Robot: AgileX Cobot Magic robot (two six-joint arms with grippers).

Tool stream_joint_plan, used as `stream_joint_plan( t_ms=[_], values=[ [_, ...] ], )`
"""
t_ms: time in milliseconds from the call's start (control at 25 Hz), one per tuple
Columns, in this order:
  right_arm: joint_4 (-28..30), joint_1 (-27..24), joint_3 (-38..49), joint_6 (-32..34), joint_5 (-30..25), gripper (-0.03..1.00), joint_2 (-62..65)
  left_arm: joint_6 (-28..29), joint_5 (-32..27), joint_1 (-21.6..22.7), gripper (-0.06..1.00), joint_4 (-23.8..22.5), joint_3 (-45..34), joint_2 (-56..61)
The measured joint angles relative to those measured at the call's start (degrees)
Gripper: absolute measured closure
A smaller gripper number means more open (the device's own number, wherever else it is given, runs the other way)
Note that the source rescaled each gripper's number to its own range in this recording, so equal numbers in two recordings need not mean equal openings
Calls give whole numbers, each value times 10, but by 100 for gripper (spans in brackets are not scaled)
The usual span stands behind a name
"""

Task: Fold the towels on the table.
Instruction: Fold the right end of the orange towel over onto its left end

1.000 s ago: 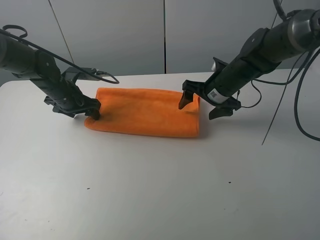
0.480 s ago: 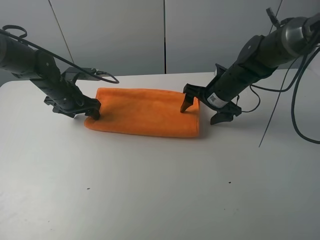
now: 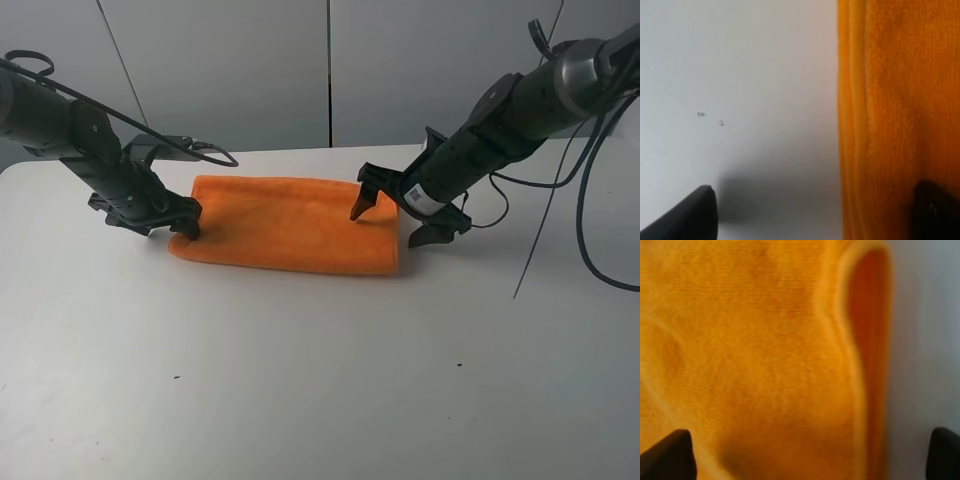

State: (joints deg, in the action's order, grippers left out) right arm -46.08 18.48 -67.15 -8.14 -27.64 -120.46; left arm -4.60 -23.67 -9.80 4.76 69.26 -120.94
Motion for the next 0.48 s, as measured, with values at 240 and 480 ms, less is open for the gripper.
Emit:
stream_joint_plan(
  t_ms=[240,480],
  values=[
    [-46,18,0,-29,20,-3,-2,0,-3,0,-5,0,0,0],
    [-130,23,0,-97,25,-3,-9,0,-4,0,-5,0,0,0]
  ],
)
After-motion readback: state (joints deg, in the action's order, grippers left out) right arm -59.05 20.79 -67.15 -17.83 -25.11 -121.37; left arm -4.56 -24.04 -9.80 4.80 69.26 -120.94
